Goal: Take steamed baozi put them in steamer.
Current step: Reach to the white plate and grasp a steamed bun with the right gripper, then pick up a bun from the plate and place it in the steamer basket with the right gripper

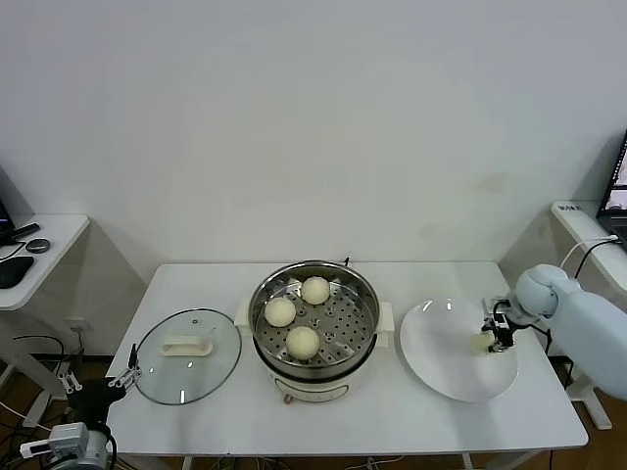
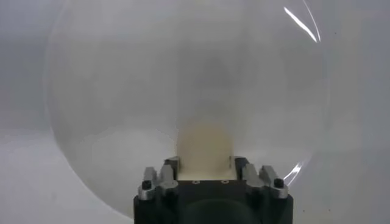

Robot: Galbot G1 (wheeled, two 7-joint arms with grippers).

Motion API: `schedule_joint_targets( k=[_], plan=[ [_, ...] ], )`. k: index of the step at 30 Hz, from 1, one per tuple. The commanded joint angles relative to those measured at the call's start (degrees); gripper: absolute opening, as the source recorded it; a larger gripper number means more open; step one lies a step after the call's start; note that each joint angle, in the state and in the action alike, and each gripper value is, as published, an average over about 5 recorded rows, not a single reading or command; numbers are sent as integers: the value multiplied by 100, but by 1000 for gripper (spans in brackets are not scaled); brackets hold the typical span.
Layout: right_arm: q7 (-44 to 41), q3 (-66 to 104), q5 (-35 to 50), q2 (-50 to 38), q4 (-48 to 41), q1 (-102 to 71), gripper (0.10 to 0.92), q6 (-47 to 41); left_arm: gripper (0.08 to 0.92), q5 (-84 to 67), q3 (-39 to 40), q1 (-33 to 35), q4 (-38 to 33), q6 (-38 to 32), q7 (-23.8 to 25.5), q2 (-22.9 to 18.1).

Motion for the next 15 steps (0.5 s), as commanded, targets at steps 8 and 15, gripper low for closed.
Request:
schedule_joint_targets(
  k=[8,15],
  plan=[
    [290,-2879,2834,-469,1752,3401,440,-1221,823,5,101,-30,-133,28,5,20],
    [889,-5401,5109,147,3153,6493,449,-2114,823,-23,115,-80,-106,20,10,62]
  ],
)
